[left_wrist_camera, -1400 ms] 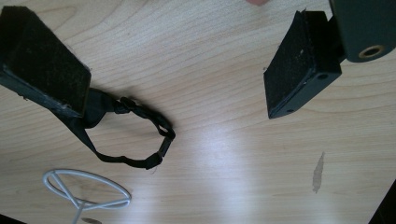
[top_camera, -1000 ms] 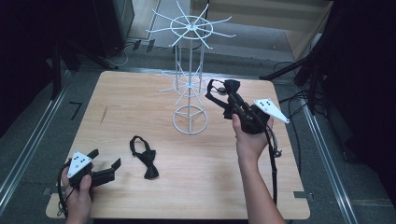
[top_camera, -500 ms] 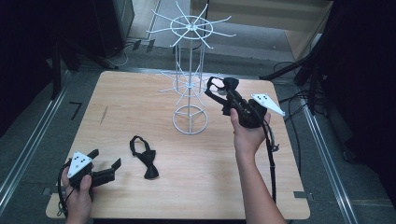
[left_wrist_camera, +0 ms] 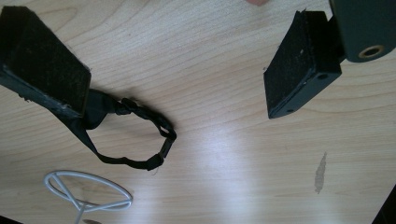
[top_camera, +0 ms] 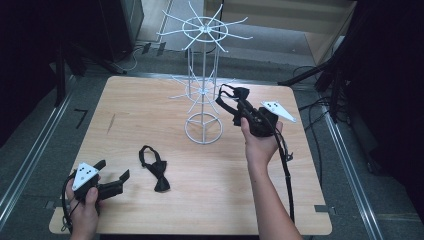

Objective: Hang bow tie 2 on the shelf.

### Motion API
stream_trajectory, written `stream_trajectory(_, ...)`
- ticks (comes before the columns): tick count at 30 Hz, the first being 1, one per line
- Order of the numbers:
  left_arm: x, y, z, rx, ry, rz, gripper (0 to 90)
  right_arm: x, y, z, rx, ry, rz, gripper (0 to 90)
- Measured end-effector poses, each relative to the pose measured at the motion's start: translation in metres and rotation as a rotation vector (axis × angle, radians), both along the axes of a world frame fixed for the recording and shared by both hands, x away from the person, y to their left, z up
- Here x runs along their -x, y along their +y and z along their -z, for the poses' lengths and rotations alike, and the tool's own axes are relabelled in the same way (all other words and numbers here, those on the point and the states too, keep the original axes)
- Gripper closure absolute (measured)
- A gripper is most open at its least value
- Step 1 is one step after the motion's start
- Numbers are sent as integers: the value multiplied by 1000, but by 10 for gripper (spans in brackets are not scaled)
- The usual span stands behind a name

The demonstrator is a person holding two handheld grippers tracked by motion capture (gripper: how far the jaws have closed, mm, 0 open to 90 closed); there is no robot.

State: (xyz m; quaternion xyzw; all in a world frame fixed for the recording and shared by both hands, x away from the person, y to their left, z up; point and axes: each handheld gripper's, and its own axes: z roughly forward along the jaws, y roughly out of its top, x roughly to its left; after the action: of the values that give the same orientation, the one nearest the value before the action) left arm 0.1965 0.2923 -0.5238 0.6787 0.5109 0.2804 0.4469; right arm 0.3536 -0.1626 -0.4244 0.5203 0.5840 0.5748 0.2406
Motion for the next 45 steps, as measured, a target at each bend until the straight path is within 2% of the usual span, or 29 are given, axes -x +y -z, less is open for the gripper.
stream_trajectory(7, 0, 0, 0, 3, 2, 2, 81, -4, 11, 13, 21, 26, -10, 766)
stream_trajectory(16, 0, 0, 0, 6, 5, 5, 81, -7, 18, 24, 55, 33, -2, 761)
stream_trajectory(24, 0, 0, 0, 6, 4, 5, 81, -5, 18, 32, 83, 40, -15, 720)
stream_trajectory(25, 0, 0, 0, 5, 5, 5, 81, -4, 17, 33, 83, 34, -21, 686)
stream_trajectory(28, 0, 0, 0, 6, 5, 4, 81, -3, 17, 33, 79, 25, -31, 656)
stream_trajectory(45, 0, 0, 0, 3, 5, 5, 81, 30, 27, 42, 129, -12, -95, 639)
